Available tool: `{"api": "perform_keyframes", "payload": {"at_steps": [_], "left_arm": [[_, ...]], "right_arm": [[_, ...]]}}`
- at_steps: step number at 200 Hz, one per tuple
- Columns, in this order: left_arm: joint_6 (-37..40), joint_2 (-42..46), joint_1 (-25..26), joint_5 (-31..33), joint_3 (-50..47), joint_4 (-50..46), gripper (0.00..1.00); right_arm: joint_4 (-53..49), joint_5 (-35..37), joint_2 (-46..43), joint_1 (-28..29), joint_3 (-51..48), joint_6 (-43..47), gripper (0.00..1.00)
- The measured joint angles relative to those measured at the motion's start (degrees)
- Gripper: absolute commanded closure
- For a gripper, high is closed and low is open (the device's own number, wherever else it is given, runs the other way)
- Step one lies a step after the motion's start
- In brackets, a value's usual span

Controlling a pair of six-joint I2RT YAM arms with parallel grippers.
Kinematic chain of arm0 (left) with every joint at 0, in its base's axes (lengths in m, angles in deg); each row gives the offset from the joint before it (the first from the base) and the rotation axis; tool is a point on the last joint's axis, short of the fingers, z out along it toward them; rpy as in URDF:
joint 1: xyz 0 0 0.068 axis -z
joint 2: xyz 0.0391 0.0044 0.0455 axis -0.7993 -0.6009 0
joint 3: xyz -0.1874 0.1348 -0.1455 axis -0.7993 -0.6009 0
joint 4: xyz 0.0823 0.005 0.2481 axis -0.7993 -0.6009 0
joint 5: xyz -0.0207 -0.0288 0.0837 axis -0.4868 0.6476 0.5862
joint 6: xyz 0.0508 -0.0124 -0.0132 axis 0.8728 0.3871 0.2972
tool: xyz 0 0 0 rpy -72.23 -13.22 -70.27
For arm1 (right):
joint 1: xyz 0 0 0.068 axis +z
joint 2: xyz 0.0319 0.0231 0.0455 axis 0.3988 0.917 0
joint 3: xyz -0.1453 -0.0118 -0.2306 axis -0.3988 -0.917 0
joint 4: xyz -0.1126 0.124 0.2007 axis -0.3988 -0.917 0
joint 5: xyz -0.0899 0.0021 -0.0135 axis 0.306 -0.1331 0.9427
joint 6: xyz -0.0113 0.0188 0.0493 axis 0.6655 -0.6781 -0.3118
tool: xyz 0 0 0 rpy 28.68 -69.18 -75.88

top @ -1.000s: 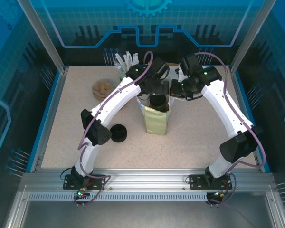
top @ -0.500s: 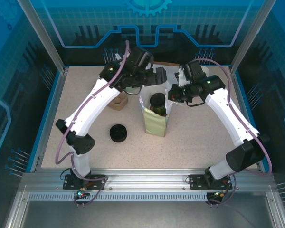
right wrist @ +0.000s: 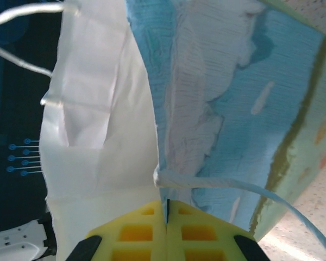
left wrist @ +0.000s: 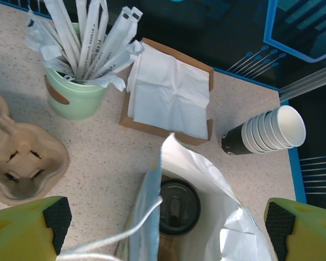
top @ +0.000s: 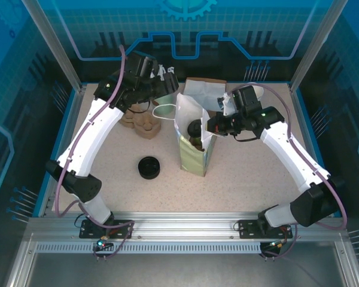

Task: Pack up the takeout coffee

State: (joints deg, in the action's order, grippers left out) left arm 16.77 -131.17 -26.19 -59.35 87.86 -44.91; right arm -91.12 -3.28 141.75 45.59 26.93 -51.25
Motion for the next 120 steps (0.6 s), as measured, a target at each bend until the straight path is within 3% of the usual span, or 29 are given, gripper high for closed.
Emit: {"api": "perform_keyframes", "payload": {"at_steps": [74, 106, 120], "left_arm": [[3.91, -5.84, 2.32, -3.50, 7.08, -3.13, 0.23], [4.42, -10.32, 5.68, -4.13, 10.27, -5.62, 0.23], [4.00, -11.54, 6.38, -3.85, 10.40, -7.63, 0.18]], "right_arm": [[1.68, 0.46, -1.81, -0.22, -1.60, -3.37, 1.00], [1.73, 0.70, -1.90, -0.76, -1.60, -4.04, 1.00], [1.77, 0.46, -1.86, -0.83, -1.60, -4.26, 1.00]]}}
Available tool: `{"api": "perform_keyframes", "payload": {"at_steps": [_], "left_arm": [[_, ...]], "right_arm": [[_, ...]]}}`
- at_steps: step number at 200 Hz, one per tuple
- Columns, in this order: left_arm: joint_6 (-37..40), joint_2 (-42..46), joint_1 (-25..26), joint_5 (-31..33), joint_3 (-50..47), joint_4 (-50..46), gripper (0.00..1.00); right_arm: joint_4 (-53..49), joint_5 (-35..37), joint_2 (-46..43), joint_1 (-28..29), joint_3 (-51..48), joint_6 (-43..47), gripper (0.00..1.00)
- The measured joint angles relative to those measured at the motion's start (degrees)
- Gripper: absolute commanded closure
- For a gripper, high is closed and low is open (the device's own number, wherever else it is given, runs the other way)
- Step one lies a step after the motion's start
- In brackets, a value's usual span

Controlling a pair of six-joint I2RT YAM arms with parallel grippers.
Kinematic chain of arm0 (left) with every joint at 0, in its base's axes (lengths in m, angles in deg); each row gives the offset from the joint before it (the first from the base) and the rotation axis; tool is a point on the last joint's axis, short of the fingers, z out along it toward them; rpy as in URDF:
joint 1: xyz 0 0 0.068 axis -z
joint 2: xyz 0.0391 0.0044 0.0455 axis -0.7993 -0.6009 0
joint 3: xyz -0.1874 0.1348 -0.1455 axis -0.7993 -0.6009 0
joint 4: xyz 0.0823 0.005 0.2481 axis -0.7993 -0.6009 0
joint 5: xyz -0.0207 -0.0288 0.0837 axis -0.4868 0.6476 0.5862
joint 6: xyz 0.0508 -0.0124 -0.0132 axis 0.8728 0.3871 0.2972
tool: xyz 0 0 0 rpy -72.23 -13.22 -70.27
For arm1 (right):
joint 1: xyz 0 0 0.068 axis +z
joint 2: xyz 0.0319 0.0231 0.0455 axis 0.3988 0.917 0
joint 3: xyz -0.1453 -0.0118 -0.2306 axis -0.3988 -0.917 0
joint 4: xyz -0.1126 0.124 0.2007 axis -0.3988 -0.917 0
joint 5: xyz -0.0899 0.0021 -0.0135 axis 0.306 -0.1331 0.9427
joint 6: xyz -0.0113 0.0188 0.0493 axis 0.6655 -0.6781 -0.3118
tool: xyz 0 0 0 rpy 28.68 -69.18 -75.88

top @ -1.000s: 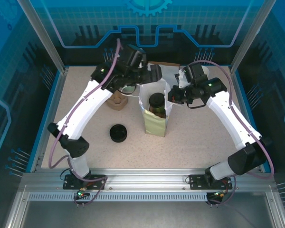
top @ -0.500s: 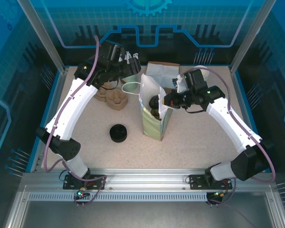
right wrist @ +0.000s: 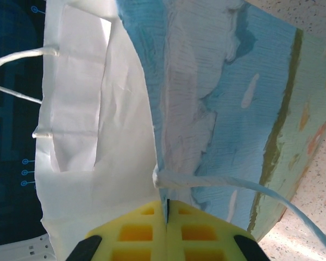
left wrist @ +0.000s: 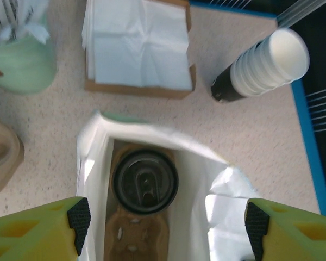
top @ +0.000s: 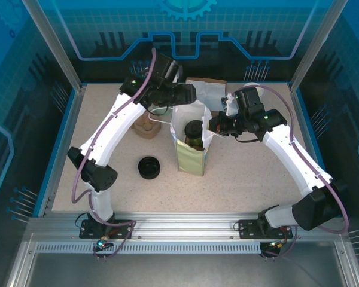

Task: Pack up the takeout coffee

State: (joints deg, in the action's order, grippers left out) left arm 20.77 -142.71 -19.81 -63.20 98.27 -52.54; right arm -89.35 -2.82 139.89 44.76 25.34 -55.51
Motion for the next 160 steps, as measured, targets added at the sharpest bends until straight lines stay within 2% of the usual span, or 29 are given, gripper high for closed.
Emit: {"api": "perform_keyframes", "payload": {"at_steps": [23, 65, 100, 128, 160], "left_arm": [[-0.66, -1.05, 0.20, 2.43, 0.00, -3.80, 0.15], [-0.63, -1.70, 0.26, 5.66, 0.13, -8.74, 0.18], [-0.61, -3.52, 0.31, 5.84, 0.11, -9.84, 0.22], [-0.63, -4.33, 0.31, 5.57, -1.11, -10.03, 0.30], [-0.59, -4.33, 0.31, 4.83, -4.72, -8.87, 0.43]], "right_arm": [[0.02, -0.85, 0.37, -0.13, 0.00, 0.00, 1.00], [0.46, -2.36, 1.88, -0.76, 0.02, 0.04, 1.00], [0.50, -3.17, 1.99, -0.81, 0.02, 0.02, 1.00], [0.98, -3.58, 1.99, -0.81, 0.00, 0.00, 1.00], [1.44, -3.80, 1.99, -0.81, -0.31, -0.20, 1.00]]}}
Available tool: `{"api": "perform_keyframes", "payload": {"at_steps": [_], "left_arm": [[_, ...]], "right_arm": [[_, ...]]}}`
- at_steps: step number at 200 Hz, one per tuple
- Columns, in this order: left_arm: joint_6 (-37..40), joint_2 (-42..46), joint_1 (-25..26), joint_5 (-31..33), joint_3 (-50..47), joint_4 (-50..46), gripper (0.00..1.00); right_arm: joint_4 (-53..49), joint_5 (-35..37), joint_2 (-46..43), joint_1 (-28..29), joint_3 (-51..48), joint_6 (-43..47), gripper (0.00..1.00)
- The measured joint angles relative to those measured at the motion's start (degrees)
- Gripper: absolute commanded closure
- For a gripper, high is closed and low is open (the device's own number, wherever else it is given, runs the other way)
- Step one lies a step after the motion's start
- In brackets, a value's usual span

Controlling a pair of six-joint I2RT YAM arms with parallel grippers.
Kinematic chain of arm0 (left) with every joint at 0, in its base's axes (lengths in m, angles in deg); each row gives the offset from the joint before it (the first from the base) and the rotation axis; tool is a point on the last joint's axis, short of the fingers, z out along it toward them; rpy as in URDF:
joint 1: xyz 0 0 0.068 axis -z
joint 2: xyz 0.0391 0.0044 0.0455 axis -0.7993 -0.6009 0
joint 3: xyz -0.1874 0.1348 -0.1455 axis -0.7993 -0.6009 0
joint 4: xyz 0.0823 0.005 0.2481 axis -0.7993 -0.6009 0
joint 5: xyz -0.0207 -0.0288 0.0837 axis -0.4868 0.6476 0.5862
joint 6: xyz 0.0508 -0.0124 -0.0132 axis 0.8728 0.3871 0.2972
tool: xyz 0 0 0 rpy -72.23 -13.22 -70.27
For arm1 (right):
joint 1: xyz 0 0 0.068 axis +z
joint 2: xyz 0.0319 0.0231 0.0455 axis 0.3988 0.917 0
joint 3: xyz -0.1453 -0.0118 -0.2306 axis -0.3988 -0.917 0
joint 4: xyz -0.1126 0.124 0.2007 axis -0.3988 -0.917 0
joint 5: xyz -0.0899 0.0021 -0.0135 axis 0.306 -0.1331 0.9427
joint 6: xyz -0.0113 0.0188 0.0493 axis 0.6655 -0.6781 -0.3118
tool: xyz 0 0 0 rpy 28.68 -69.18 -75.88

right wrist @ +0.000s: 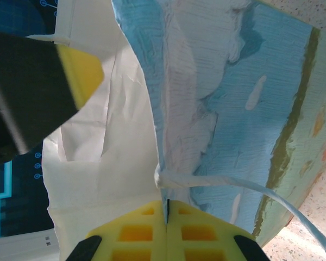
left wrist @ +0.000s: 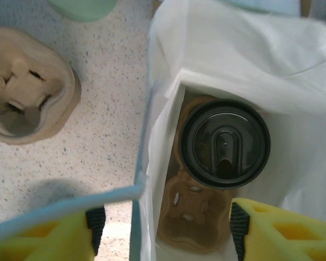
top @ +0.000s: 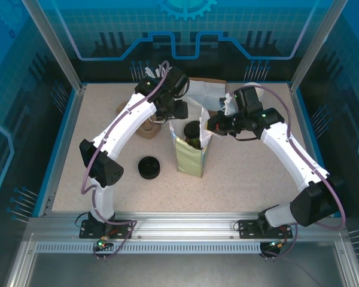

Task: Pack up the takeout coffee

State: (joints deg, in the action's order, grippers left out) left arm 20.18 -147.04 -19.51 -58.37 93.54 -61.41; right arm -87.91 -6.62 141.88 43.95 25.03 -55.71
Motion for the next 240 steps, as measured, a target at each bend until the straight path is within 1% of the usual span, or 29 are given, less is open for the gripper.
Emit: {"api": "perform_keyframes", "payload": {"at_steps": [10, 21, 27, 68, 88, 116, 136, 168, 189, 199, 210, 222, 240], "left_arm": [[0.13, 0.00, 0.02, -0.20, -1.27, 0.33, 0.50], [-0.17, 0.00, 0.07, -0.52, -2.49, 0.81, 0.60], [-0.11, 0.00, 0.09, -0.63, -2.99, 1.05, 0.63], [0.15, 0.50, 0.50, -0.94, -4.02, 1.53, 0.73], [0.02, 1.57, 1.07, -0.94, -4.02, 0.96, 0.80], [-0.02, 3.54, 2.14, -0.94, -4.61, -0.48, 0.81], [-0.33, 4.98, 2.75, -0.94, -5.42, -1.66, 0.84], [-1.53, 6.47, 3.10, -0.92, -6.47, -3.23, 0.84], [-2.03, 8.52, 3.28, -0.92, -9.40, -3.32, 0.81], [-2.69, 9.79, 3.45, -0.92, -11.15, -3.32, 0.77], [-3.02, 10.95, 3.63, -0.92, -12.59, -3.39, 0.68], [-3.58, 11.96, 3.74, -0.92, -13.44, -3.32, 0.60], [-4.59, 12.96, 3.76, -0.94, -13.66, -3.15, 0.58]], "right_arm": [[0.11, 0.00, 0.00, 0.00, -0.07, -0.07, 1.00], [0.13, 0.00, 0.00, 0.00, -0.07, -0.37, 1.00], [0.13, 0.00, -0.02, 0.00, -0.07, -0.48, 1.00], [0.02, 0.00, -0.04, 0.00, -0.17, -0.90, 1.00], [-0.02, 0.02, -0.59, 0.00, -1.01, -1.22, 1.00], [-0.15, 0.02, -1.75, 0.02, -2.10, -2.01, 1.00], [-0.20, 0.04, -2.58, 0.20, -2.82, -2.60, 1.00], [-0.92, 0.09, -3.37, 0.94, -3.76, -3.45, 1.00], [-1.20, 0.24, -3.80, 1.84, -4.00, -3.45, 1.00], [-1.51, 0.44, -4.11, 2.27, -4.22, -3.45, 1.00], [-2.08, 0.68, -4.46, 2.58, -4.24, -3.43, 1.00], [-3.04, 1.53, -4.72, 2.82, -4.13, -3.28, 1.00], [-5.70, 3.52, -4.70, 3.15, -2.91, -2.40, 0.89]]}}
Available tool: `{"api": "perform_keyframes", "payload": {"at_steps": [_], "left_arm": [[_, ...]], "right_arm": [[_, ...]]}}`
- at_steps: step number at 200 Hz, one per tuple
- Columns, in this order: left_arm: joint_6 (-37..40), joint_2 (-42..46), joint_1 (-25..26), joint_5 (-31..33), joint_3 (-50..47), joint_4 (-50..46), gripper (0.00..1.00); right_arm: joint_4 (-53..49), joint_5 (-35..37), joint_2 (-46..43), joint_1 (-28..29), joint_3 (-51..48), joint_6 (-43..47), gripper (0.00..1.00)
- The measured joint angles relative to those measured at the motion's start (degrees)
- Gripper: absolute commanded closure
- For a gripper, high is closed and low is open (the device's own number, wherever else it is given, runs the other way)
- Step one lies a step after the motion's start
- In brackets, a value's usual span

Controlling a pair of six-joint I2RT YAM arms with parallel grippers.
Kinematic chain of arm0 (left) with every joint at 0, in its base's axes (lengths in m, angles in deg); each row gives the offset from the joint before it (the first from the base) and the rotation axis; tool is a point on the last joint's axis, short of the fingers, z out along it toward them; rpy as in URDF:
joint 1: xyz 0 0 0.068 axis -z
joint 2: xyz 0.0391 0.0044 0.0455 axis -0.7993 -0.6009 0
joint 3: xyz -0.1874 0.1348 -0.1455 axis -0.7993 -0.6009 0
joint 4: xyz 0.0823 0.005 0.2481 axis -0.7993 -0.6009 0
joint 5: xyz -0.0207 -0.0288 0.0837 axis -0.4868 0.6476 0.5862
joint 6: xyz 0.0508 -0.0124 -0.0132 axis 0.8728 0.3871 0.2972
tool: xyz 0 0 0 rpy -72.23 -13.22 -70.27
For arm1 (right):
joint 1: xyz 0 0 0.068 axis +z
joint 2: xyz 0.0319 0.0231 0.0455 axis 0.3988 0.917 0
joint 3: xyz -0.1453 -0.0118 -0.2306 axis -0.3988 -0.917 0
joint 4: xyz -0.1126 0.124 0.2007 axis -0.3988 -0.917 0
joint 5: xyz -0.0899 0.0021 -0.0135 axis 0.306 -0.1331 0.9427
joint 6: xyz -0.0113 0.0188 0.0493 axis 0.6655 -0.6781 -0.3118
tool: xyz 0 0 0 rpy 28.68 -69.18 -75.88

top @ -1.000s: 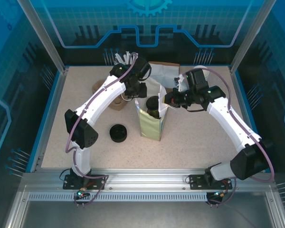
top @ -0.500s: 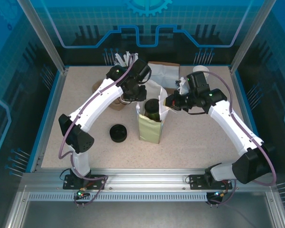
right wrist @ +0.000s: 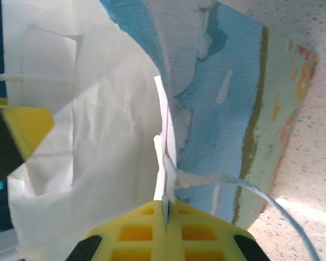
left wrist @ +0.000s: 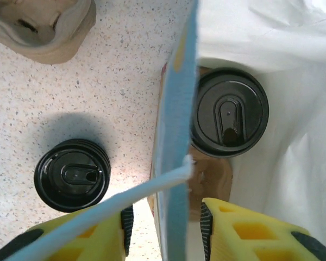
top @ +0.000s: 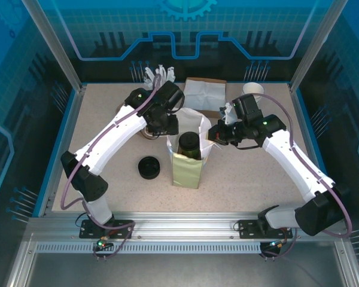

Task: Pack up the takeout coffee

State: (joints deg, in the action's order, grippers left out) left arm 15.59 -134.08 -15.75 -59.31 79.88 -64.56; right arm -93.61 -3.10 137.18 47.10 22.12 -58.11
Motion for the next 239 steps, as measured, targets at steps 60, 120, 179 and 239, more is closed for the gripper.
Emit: {"api": "perform_keyframes", "payload": {"at_steps": [60, 120, 179, 239], "left_arm": [[-1.51, 3.93, -0.02, 0.00, -0.42, 1.64, 0.48], [-1.44, 16.00, -0.02, -0.15, -11.50, 9.42, 0.42], [2.05, 25.94, -0.09, -0.61, -20.96, 21.38, 0.33], [9.90, 28.17, -7.87, 1.84, -21.94, 33.53, 0.26]], "right_arm": [[-6.95, 3.23, 0.09, 0.39, 7.43, 3.54, 0.59], [-10.86, 6.58, -0.44, 0.39, 8.20, 6.51, 0.51], [-9.90, 11.69, -8.22, -0.85, 9.27, 9.40, 0.51], [-6.73, 16.61, -16.26, -2.01, 9.38, 11.63, 0.53]]}}
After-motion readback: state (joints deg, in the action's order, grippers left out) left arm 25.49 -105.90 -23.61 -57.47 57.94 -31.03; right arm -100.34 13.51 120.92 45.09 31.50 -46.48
